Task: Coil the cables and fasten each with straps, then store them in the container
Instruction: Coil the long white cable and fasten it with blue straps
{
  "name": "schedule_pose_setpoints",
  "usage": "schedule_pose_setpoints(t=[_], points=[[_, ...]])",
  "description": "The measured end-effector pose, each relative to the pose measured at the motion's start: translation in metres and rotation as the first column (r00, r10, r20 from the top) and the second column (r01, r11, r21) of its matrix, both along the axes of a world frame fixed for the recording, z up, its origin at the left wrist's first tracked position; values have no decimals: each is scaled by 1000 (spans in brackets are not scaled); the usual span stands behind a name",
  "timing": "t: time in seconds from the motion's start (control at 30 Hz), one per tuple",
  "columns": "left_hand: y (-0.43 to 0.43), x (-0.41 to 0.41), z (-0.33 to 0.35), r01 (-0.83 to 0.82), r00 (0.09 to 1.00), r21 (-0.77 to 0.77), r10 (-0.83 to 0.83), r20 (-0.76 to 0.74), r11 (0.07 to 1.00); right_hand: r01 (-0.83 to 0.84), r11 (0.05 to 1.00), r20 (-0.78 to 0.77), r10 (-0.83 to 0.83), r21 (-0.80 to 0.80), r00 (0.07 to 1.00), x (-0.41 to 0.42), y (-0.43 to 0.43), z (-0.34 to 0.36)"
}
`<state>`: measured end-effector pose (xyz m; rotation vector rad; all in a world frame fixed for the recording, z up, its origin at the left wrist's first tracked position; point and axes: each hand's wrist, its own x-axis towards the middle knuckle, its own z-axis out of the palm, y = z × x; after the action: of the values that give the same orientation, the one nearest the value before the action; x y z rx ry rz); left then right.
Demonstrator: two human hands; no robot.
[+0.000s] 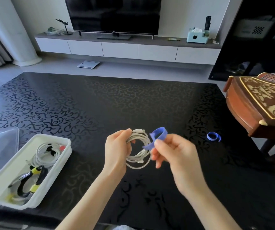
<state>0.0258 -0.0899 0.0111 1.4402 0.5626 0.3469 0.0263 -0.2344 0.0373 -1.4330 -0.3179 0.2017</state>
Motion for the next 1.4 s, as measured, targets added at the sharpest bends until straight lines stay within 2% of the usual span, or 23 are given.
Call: schedule_pose_setpoints(t=[0.1, 0.17, 0.3, 0.37, 0.43, 0.57, 0.63, 0.73, 0.8, 0.83, 0.87, 0.9, 0.93, 0.97, 1.0, 1.03, 1.17, 1.27, 1.4], points=[[-5, -2, 12, 24, 1000, 3, -24, 14, 1000, 24, 986, 155, 2, -167, 988, -8, 7, -11], [-8, -4, 20, 51, 999, -19, -50, 9, 999, 84, 971, 286, -17, -222, 958, -6, 10, -16], [-14, -10, 33, 96, 995, -12, -96, 22, 995, 240, 922, 601, -10, -303, 799, -3, 12, -20], [-18, -16, 40, 121, 992, -11, -121, 31, 993, 293, 920, 682, -41, -259, 730, -3, 10, -20], [-25, -21, 48, 175, 984, -39, -173, 31, 984, 374, 910, 796, -90, -178, 598, -3, 5, -18], [-29, -29, 65, 285, 958, -148, -287, 6, 947, 558, 827, 976, -53, -76, 210, 0, -6, -11], [-30, -35, 78, 354, 931, -254, -364, 10, 900, 602, 797, 995, -15, -48, 100, -2, -13, -2], [-32, -41, 89, 412, 908, -295, -416, 52, 862, 596, 803, 999, -11, -16, 43, -1, -18, 4], [-35, -42, 92, 421, 906, -251, -418, 70, 872, 577, 817, 996, -41, -10, 75, -2, -19, 7], [-37, -43, 92, 422, 906, -217, -415, 80, 880, 555, 831, 990, -58, -24, 129, -5, -20, 9], [-38, -43, 91, 416, 909, -175, -407, 87, 892, 515, 856, 970, -81, -50, 230, -10, -20, 13], [-39, -42, 90, 397, 917, -126, -389, 85, 909, 450, 890, 917, -115, -76, 383, -18, -21, 18], [-40, -41, 87, 370, 928, -80, -364, 80, 925, 357, 929, 806, -141, -92, 575, -27, -21, 24], [-40, -40, 86, 343, 937, -46, -339, 80, 938, 248, 965, 633, -143, -81, 761, -36, -20, 31], [-41, -39, 84, 321, 944, -24, -318, 90, 947, 141, 989, 437, -107, -47, 893, -44, -20, 39], [-41, -39, 82, 309, 946, 0, -307, 104, 951, 68, 998, 278, -65, -4, 958, -49, -20, 46], [-46, -44, 82, 297, 928, 201, -332, 172, 934, 38, 997, 60, -41, 60, 997, -45, -29, 68], [-46, -48, 79, 266, 906, 392, -368, 212, 881, 10, 989, -114, 7, 146, 993, -36, -33, 76], [-45, -53, 64, 229, 897, 549, -393, 202, 804, -24, 996, -122, 34, 84, 992, -37, -31, 74]])
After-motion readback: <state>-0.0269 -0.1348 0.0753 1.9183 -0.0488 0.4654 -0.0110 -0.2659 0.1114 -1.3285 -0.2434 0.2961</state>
